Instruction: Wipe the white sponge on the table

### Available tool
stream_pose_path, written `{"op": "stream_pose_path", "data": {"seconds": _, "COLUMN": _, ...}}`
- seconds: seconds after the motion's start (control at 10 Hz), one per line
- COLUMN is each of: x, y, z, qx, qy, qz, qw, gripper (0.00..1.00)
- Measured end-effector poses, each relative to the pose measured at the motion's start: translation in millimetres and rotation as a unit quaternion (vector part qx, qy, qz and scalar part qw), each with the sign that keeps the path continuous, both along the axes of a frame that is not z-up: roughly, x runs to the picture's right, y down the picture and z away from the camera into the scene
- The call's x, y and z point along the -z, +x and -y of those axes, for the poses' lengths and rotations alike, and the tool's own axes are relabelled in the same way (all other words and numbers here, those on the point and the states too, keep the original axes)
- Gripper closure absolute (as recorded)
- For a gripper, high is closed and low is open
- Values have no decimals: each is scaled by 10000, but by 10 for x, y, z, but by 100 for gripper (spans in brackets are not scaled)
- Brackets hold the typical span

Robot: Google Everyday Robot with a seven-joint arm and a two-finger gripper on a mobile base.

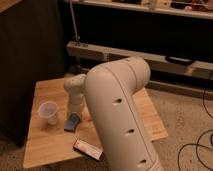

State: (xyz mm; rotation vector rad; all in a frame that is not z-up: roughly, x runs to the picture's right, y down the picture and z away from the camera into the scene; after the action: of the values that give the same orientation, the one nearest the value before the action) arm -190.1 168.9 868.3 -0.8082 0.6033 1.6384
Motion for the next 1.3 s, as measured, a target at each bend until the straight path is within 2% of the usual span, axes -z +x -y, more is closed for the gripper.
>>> {"op": "stream_pose_path", "data": {"seconds": 0.5, "x": 20, "y": 9, "z": 12, "qx": 14, "qy": -8, "qz": -1, "qw": 10000, "gripper": 45}}
{"op": "stream_pose_path", "data": {"seconds": 0.9, "x": 84, "y": 51, "z": 117, "qx": 30, "qy": 119, "qz": 17, "qw": 9999, "gripper": 45}}
{"op": "stream_pose_path", "data": {"seconds": 1.3, "x": 82, "y": 17, "z": 112, "qx": 140, "qy": 160, "qz": -21, "qw": 9998, "gripper": 45}}
